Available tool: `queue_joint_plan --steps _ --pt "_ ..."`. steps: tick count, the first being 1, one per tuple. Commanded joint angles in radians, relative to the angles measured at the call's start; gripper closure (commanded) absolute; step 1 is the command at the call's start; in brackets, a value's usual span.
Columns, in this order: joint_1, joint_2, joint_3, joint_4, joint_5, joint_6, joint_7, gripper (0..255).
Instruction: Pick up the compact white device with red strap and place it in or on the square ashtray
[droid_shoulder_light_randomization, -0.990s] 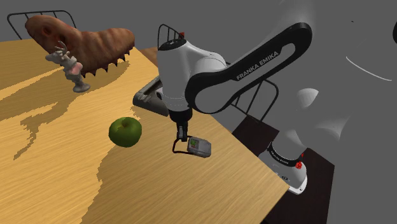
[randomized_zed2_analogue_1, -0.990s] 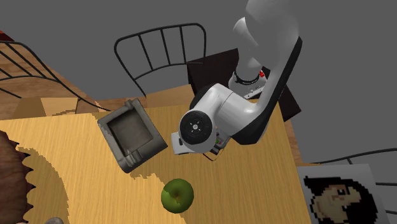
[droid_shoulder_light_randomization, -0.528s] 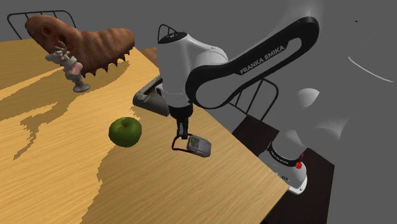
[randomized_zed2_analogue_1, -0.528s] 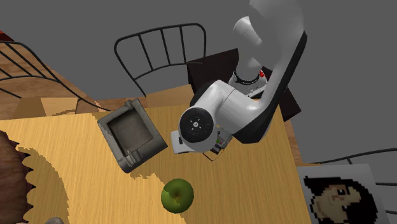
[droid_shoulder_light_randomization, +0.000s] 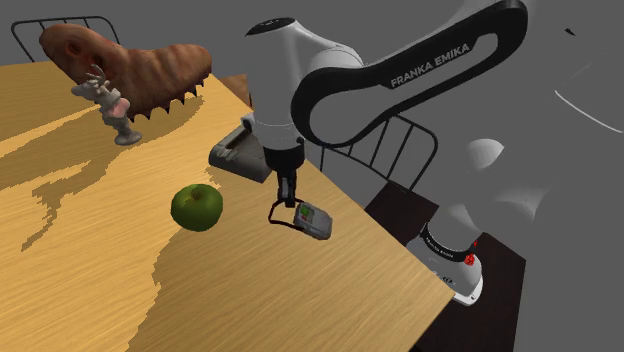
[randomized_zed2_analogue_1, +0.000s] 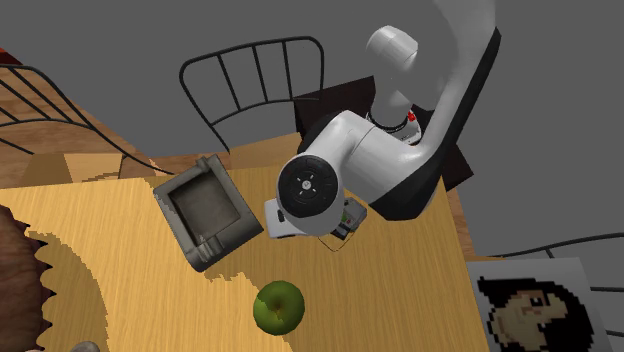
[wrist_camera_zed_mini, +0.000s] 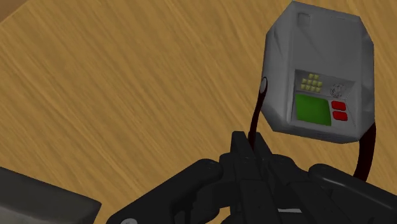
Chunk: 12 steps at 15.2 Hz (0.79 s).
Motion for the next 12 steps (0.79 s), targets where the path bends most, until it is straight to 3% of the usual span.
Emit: queue_joint_plan --steps 1,12 --pt "0.0 -0.01 -0.003 0.02 0.001 -0.03 -0.001 255" --pt "-0.013 -0.028 -0.026 0.134 -0.01 -0.164 -0.019 255"
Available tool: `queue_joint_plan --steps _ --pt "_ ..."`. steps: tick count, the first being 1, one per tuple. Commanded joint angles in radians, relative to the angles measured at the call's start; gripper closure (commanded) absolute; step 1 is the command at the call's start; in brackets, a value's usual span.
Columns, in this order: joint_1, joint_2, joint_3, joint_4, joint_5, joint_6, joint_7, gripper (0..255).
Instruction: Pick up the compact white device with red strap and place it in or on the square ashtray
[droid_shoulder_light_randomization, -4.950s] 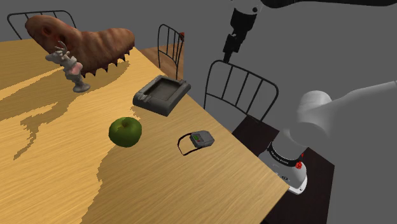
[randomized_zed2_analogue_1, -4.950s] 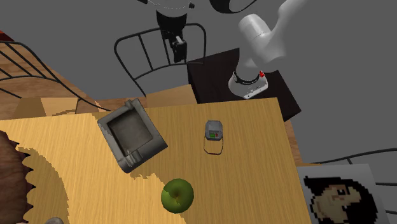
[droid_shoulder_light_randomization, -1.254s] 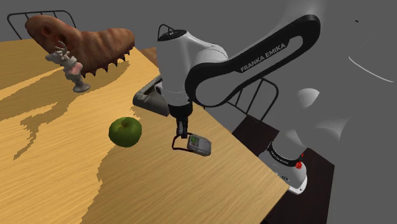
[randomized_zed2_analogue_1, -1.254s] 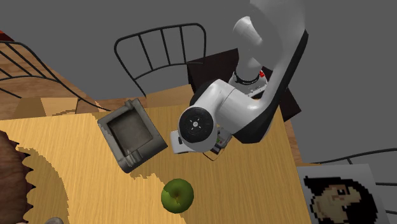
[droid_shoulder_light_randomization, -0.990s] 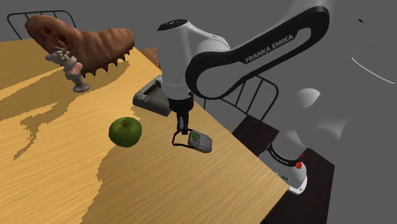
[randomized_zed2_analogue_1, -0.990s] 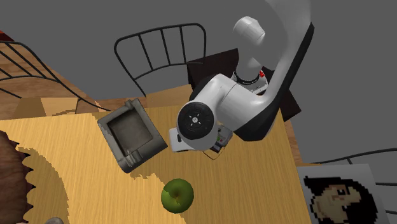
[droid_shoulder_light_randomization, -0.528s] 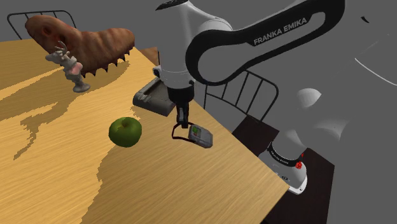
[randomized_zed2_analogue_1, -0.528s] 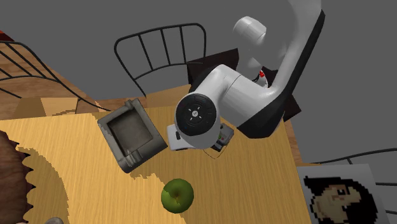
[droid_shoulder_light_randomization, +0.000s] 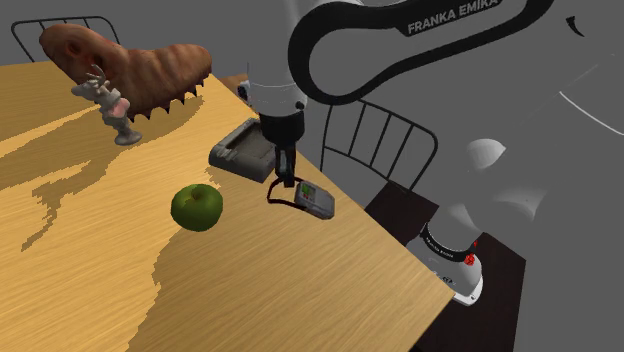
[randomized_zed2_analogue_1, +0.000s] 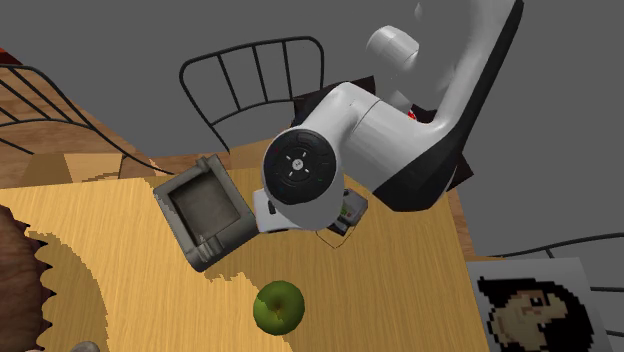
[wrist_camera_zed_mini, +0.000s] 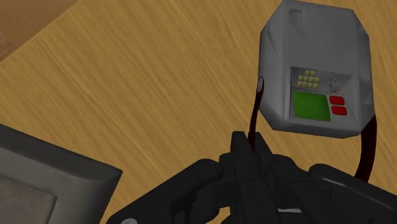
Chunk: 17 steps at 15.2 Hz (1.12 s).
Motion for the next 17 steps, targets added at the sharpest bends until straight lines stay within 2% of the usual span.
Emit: queue_joint_plan --steps 1,9,17 --pt "-0.017 0.03 -0.017 0.033 -0.017 -0.006 -0.024 255" --pt "-0.092 0.228 -0.092 0.23 -0.096 -0.015 -0.136 255" --pt "-0.15 0.459 -0.149 0.511 -0.151 -0.068 -0.235 255"
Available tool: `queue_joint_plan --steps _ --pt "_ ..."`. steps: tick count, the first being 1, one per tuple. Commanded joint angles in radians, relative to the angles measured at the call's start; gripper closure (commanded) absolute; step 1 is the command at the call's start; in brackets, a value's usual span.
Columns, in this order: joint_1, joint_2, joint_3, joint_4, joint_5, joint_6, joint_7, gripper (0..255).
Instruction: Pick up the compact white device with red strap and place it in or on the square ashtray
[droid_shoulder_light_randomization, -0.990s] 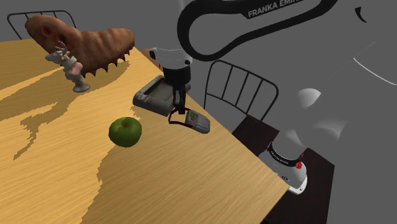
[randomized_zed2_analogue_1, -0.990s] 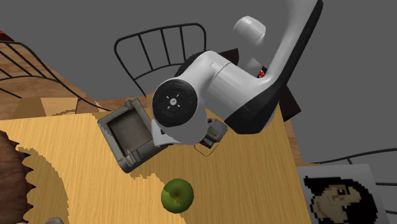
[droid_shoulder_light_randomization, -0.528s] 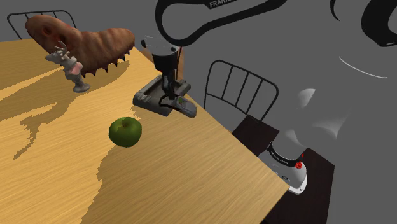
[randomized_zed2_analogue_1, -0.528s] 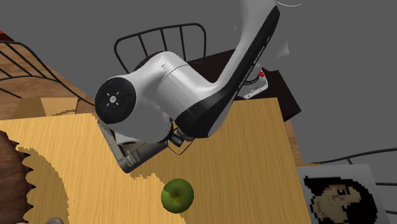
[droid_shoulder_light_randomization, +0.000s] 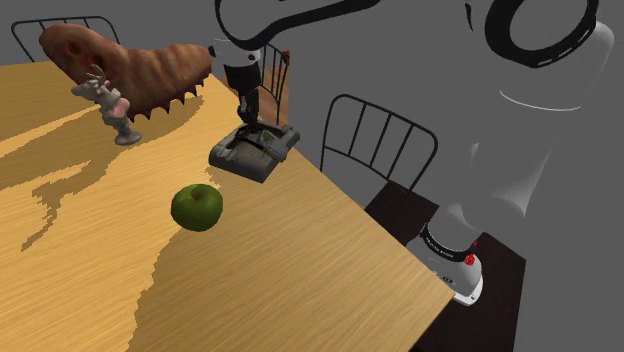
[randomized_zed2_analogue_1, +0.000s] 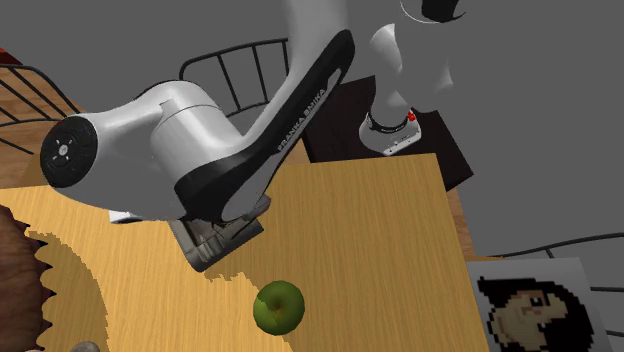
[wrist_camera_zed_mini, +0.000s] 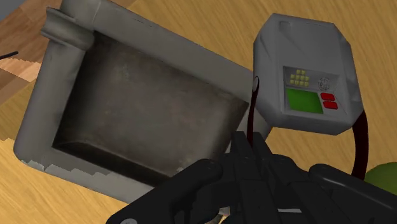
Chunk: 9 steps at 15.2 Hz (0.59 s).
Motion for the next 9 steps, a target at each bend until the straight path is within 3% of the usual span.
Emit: queue_joint_plan --steps 1,7,9 --pt "-0.014 0.066 -0.013 0.08 -0.012 -0.015 -0.026 255" --pt "-0.044 0.271 -0.044 0.372 -0.037 -0.101 -0.092 255" --pt "-0.045 0.272 -0.044 0.346 -0.037 -0.075 -0.091 255"
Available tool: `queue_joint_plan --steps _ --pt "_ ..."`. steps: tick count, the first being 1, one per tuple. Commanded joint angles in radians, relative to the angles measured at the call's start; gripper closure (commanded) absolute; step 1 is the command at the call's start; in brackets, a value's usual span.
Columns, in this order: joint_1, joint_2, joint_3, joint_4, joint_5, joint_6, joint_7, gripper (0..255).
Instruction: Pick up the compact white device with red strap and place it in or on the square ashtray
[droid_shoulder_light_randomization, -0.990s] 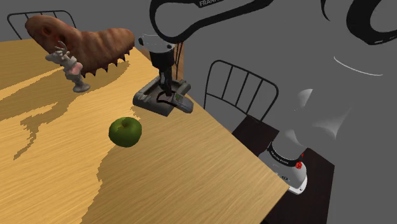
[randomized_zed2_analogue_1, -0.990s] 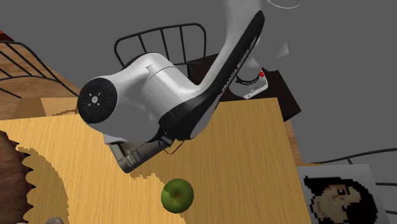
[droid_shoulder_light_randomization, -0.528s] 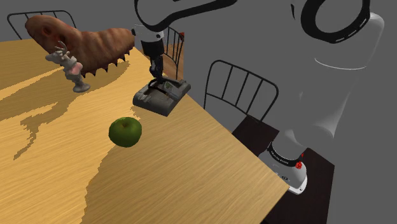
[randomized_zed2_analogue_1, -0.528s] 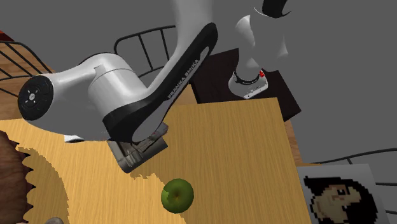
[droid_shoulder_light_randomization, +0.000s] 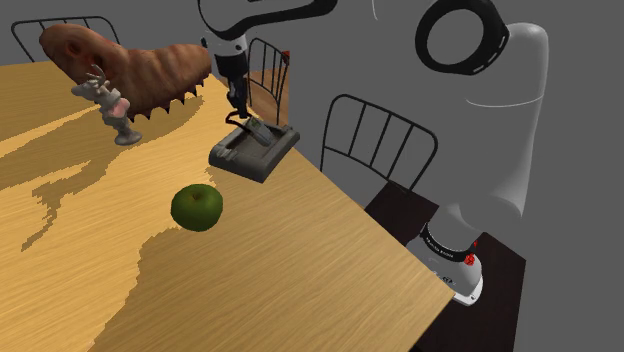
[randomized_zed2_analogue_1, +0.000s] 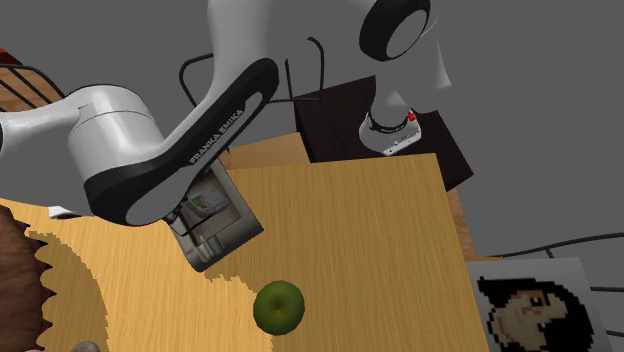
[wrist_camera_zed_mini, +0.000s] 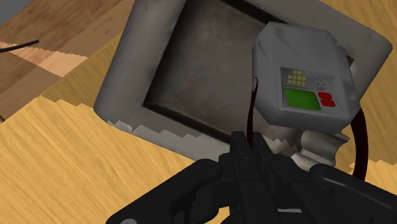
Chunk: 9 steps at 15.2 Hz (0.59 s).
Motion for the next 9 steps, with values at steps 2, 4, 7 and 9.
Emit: queue_joint_plan --steps 2,4,7,9 --pt "0.0 0.015 -0.001 -0.016 -0.002 0.031 0.0 255" --pt "0.0 0.018 -0.001 -0.038 -0.003 0.056 0.001 255" --pt "-0.001 0.024 -0.002 -0.069 -0.004 0.093 0.002 255" --pt "-0.001 0.03 -0.002 -0.088 -0.005 0.118 0.003 255"
